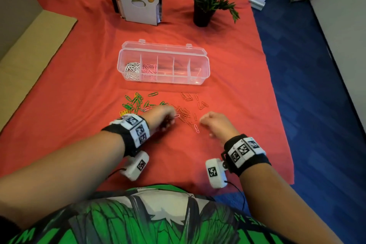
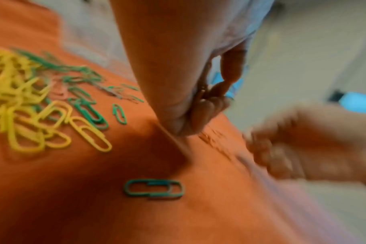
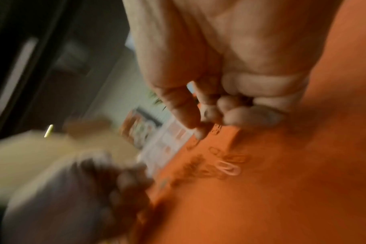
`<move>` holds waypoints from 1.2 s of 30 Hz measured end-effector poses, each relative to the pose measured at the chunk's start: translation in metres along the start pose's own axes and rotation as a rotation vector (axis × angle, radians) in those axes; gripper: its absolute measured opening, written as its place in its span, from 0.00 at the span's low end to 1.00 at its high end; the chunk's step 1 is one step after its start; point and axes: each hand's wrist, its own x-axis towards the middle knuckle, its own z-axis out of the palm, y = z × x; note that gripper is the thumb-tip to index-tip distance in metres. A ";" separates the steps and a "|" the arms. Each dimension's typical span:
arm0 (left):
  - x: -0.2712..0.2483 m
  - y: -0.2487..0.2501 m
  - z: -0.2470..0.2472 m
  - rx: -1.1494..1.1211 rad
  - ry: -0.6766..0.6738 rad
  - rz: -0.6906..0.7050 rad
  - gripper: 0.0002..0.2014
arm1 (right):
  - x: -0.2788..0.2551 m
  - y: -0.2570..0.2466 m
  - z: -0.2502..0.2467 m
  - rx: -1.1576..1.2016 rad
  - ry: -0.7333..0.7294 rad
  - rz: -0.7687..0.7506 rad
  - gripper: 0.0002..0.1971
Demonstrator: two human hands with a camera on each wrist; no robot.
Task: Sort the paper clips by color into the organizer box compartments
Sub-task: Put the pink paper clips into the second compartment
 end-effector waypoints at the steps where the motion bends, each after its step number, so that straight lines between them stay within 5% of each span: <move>1: -0.003 0.001 -0.005 -0.247 -0.056 -0.039 0.02 | 0.000 0.002 0.002 -0.251 0.041 -0.065 0.05; 3: -0.008 0.000 -0.014 -0.502 -0.175 -0.041 0.04 | -0.004 0.005 0.009 -0.605 0.070 -0.188 0.03; 6: -0.013 -0.001 -0.021 -0.632 -0.287 0.003 0.05 | -0.010 0.010 0.021 -0.904 0.112 -0.337 0.13; 12: -0.014 0.000 -0.018 -0.620 -0.221 -0.044 0.09 | -0.007 -0.003 0.025 -0.927 0.122 -0.325 0.13; 18: 0.000 -0.008 -0.016 -0.152 0.279 -0.020 0.15 | 0.016 -0.016 0.008 -0.395 0.099 -0.183 0.05; 21: 0.005 -0.016 -0.022 0.217 0.414 0.120 0.14 | 0.019 -0.018 0.003 -0.461 0.225 -0.218 0.08; 25: 0.007 -0.015 -0.013 0.500 0.409 0.266 0.05 | 0.006 -0.013 0.013 -0.750 0.147 -0.330 0.08; 30: 0.015 -0.013 0.010 0.942 0.303 0.382 0.11 | -0.012 -0.005 0.034 -1.043 0.163 -0.410 0.11; 36: 0.024 -0.021 0.018 1.152 0.257 0.414 0.11 | -0.012 -0.005 0.036 -1.104 0.193 -0.402 0.13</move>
